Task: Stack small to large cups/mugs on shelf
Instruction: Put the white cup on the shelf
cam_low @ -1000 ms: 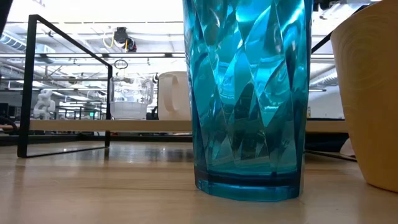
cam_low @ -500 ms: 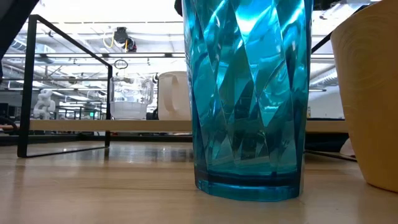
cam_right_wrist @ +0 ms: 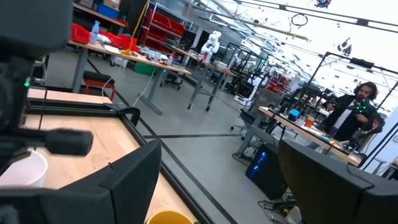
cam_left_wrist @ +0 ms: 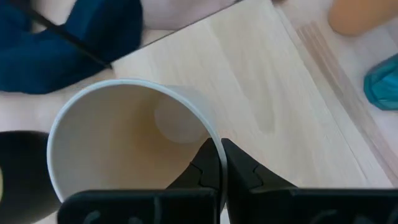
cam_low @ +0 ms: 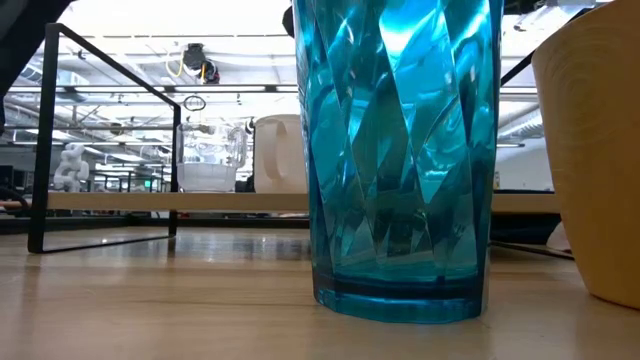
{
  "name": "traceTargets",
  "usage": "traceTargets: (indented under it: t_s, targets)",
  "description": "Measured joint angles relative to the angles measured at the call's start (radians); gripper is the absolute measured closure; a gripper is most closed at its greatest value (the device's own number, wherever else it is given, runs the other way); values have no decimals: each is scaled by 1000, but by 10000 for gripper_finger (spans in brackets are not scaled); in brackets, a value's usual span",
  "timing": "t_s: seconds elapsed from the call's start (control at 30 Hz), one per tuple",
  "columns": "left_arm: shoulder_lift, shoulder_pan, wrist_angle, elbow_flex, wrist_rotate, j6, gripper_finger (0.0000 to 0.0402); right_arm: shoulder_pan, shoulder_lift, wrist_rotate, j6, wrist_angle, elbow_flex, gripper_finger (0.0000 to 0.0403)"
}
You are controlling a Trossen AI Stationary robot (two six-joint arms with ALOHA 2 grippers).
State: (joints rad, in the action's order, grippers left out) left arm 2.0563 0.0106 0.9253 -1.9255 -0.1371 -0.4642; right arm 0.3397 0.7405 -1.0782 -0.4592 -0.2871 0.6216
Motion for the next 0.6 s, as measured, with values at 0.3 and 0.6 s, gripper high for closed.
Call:
traceTargets:
  t_s: [0.3, 0.6]
  targets:
    - [2, 0, 5, 1, 4, 6, 401, 0, 0, 0, 9, 0, 0, 90]
    - [32, -5, 5, 1, 7, 3, 401, 0, 0, 0, 26, 10, 0, 90]
